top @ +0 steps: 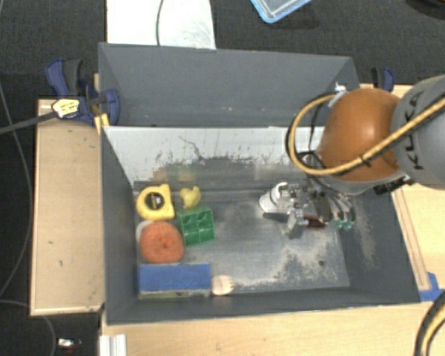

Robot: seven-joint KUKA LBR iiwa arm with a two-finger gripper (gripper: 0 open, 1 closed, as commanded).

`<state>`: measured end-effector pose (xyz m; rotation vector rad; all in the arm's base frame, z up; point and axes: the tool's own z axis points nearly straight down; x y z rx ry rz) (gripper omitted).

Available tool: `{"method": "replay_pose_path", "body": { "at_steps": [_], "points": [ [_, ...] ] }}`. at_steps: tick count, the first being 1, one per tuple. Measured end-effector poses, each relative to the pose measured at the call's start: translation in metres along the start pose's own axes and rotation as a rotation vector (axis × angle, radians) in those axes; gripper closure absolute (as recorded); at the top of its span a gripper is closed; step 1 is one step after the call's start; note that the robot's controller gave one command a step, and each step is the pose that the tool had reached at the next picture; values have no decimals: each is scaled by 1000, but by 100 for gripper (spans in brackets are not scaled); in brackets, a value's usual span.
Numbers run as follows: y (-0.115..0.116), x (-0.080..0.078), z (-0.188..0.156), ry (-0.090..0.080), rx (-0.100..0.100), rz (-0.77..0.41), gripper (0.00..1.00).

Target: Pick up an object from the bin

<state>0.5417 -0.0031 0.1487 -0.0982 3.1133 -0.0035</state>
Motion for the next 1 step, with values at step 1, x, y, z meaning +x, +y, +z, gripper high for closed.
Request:
{"method": "replay_pose_path", "body": {
  "at_steps": [1],
  "points": [
    [15,-4,7,-3,-1,-283,100]
  ]
}}
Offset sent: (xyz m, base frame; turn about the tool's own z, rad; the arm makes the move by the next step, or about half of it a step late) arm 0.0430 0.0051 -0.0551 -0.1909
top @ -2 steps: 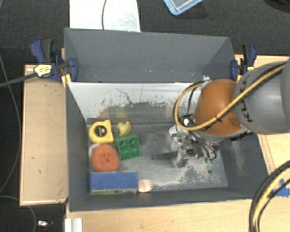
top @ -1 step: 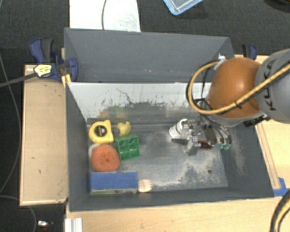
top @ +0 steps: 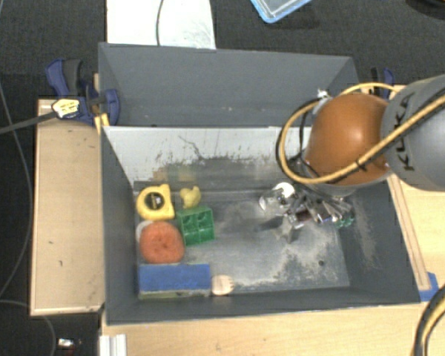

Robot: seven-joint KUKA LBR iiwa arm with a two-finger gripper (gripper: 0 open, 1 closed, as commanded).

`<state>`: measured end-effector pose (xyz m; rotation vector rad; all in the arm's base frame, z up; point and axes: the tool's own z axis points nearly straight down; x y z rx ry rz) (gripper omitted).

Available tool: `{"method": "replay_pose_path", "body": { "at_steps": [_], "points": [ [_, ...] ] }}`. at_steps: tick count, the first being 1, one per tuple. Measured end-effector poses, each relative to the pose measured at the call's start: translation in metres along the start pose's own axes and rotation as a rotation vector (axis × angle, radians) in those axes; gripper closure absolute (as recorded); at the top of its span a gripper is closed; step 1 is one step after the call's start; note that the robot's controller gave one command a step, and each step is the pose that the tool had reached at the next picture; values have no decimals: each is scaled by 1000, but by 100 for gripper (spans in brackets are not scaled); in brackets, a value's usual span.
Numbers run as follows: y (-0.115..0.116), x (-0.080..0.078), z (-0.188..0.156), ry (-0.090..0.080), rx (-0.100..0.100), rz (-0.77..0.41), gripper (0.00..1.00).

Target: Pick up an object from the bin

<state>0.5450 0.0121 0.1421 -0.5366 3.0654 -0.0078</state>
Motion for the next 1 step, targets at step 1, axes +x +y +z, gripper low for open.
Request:
{"method": "replay_pose_path", "body": {
  "at_steps": [1],
  "points": [
    [-13,-19,30,-7,3,-69,100]
  ]
}}
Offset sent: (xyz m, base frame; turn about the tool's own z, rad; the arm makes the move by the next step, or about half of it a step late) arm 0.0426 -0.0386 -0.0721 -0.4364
